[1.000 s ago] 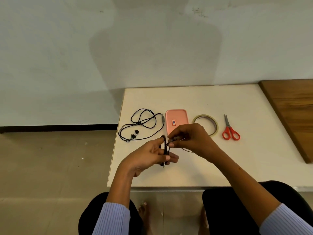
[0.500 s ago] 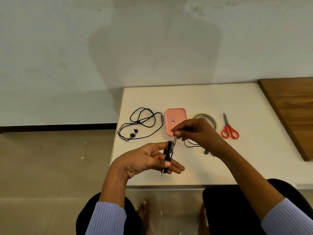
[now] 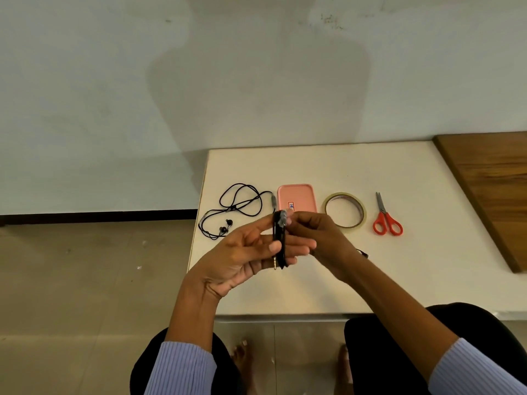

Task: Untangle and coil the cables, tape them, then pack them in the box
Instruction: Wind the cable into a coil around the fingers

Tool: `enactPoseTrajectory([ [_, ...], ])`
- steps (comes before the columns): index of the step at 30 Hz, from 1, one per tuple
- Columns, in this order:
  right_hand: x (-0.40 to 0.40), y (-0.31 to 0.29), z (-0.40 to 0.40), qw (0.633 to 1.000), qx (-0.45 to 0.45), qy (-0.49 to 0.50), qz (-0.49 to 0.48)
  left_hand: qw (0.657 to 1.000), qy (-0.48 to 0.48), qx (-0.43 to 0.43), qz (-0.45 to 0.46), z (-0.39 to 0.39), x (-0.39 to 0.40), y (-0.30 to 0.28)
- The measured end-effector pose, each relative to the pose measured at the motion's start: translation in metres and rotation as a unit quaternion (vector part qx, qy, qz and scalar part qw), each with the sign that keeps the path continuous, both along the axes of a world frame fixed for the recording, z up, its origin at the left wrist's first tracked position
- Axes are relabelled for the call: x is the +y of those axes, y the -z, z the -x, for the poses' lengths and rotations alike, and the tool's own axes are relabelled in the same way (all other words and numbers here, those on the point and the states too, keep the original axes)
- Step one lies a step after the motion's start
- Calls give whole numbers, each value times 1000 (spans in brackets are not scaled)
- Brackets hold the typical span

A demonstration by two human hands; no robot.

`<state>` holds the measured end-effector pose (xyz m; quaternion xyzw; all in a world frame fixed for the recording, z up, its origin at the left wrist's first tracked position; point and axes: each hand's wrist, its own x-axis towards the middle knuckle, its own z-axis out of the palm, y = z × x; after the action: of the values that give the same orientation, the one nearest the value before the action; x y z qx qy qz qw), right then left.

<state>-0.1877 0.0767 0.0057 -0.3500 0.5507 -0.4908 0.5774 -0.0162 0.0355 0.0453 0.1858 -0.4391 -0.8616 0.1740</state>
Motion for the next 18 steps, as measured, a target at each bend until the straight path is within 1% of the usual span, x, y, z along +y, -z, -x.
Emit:
enactPoseTrajectory([
  [2, 1, 1, -9, 999, 37, -4, -15, 998, -55, -1, -29, 3, -1, 0],
  [4, 2, -2, -14, 995, 98, -17, -8, 993, -103, -4, -56, 4, -4, 4],
  [6, 2, -4, -15, 977, 204, -51, 33, 988, -138, -9, -70, 4, -9, 8],
  [7, 2, -3, -15, 959, 266, -73, 57, 986, -154, -16, -68, 3, -10, 11],
  [9, 2, 1, -15, 920, 364, -119, 85, 980, -188, -45, -47, 2, -13, 16],
  [11, 4, 5, -17, 886, 422, -152, 113, 971, -228, -76, -16, 3, -14, 21],
  [13, 6, 5, -19, 859, 462, -165, 144, 962, -251, -106, 19, 4, -15, 24],
  [15, 7, 4, -18, 835, 494, -169, 174, 952, -256, -157, 57, 5, -14, 28],
  [16, 6, 4, -16, 821, 512, -173, 186, 944, -250, -199, 86, 5, -13, 31],
  [18, 5, 2, -9, 798, 540, -179, 199, 927, -212, -277, 141, 5, -12, 36],
])
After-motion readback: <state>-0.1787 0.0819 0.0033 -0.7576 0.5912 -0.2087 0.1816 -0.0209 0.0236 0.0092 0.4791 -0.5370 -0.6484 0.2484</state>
